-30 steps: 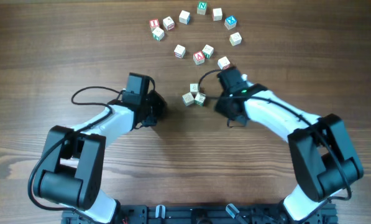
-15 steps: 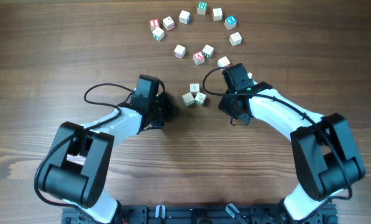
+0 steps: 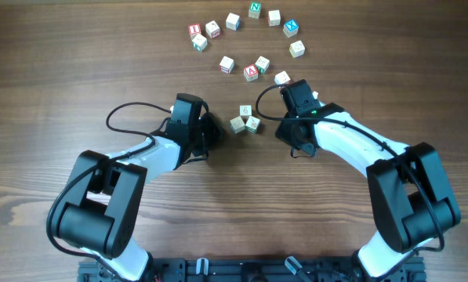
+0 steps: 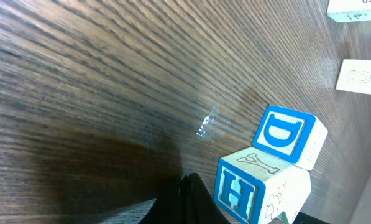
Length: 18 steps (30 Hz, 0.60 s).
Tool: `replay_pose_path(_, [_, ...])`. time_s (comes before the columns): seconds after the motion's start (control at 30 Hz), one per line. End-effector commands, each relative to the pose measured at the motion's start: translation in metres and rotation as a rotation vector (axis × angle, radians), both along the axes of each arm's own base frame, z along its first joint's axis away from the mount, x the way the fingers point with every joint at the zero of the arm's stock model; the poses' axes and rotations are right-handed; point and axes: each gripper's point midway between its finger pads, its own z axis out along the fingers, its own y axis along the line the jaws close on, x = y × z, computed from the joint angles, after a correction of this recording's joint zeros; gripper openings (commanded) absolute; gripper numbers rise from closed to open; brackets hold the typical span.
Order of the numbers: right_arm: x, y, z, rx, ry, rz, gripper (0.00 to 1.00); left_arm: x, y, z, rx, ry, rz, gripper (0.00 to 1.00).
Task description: Form a circle
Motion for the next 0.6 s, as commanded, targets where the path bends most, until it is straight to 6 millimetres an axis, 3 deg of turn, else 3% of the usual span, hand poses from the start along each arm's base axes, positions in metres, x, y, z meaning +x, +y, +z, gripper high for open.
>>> replay_pose_path(0.0, [-0.0007, -0.0007, -0.0013, -0.011, 0.0, 0.004, 0.05, -0.0078, 0.0004, -0.0131, 0.043, 0.011, -0.015, 0.04])
replay_pose_path(0.57, [-0.0009, 0.0007, -0.0012, -0.003, 0.001, 0.006, 0.05, -0.0064, -0.0063, -0.01, 0.035, -0.01, -0.029, 0.04])
